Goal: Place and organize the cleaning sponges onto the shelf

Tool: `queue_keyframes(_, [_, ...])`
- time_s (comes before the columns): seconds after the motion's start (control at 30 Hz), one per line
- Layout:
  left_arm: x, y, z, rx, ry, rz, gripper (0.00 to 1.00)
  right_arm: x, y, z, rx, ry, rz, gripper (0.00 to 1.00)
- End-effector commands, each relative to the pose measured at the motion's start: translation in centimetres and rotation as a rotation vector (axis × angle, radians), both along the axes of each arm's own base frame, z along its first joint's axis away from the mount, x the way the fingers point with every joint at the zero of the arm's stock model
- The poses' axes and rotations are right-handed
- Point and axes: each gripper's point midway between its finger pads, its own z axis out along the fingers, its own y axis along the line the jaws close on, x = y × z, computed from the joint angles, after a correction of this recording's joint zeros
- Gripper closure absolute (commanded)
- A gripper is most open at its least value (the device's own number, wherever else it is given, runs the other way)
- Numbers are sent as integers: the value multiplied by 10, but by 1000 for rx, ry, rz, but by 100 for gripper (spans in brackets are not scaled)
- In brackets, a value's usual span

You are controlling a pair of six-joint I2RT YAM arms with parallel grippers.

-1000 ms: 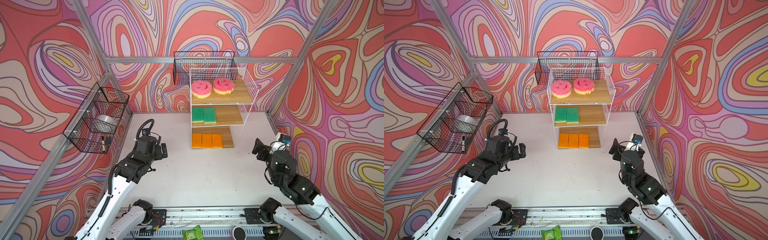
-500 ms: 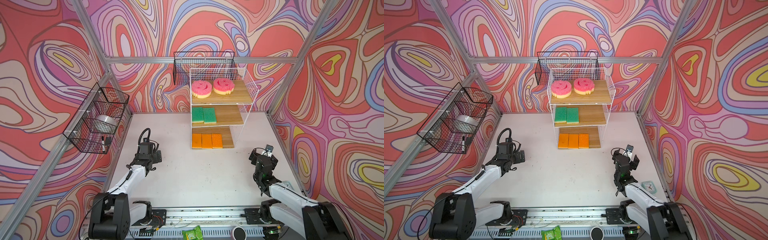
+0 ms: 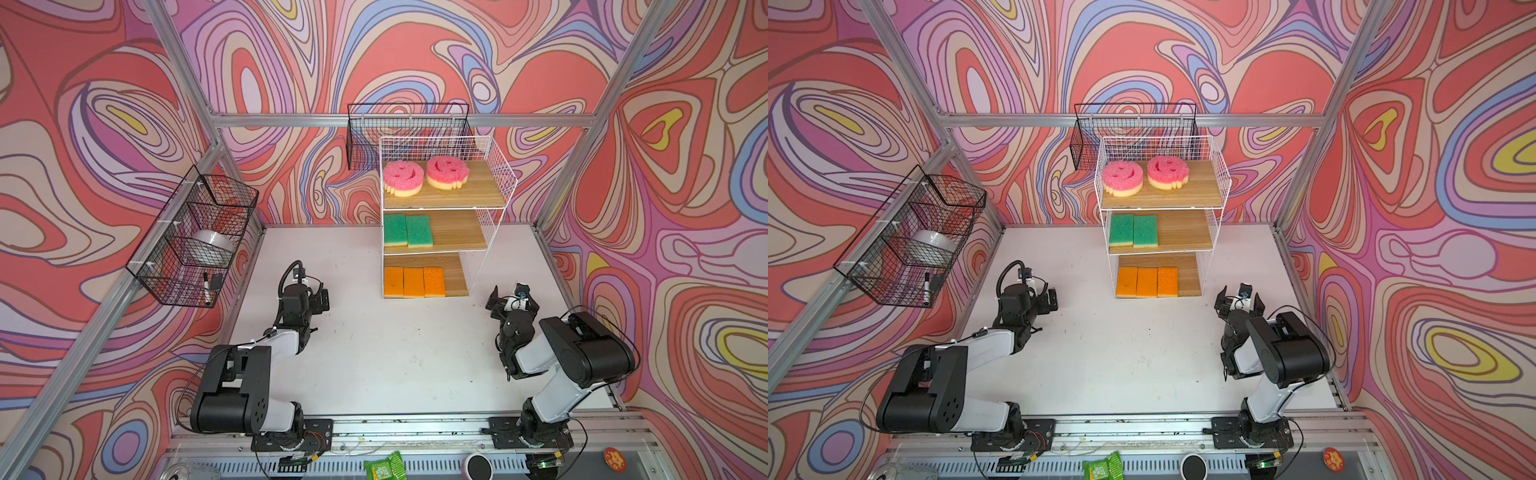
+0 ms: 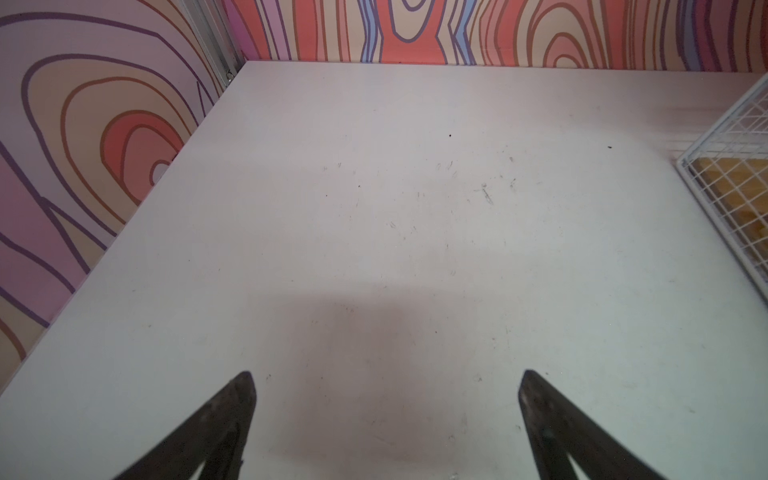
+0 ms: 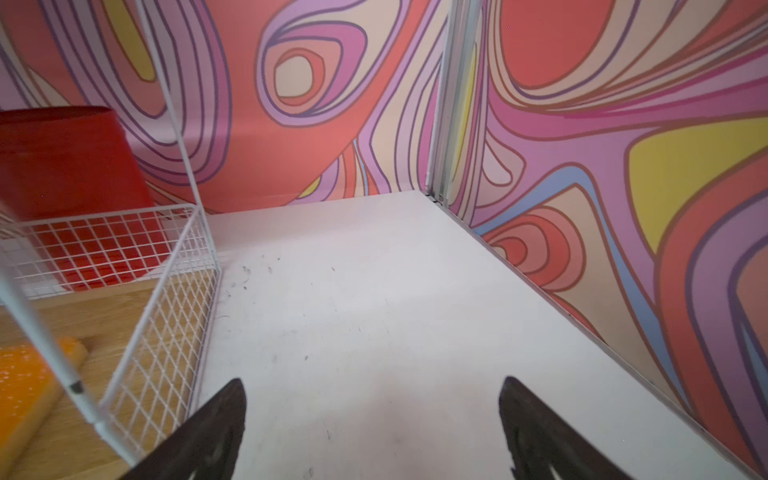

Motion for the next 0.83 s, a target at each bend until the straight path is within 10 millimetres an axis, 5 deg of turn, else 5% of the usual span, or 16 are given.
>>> queue_keyframes(0.0, [7,-1,17,32,-175,-25,0,11,24,-1,-48,-4,146,2])
queue_keyframes(0.3, [13,4,11,31,-107,1,0,53,8,-20,14,169,109,2])
queue_keyframes(0.8, [13,4,12,29,-107,3,0,58,4,-23,55,197,156,2])
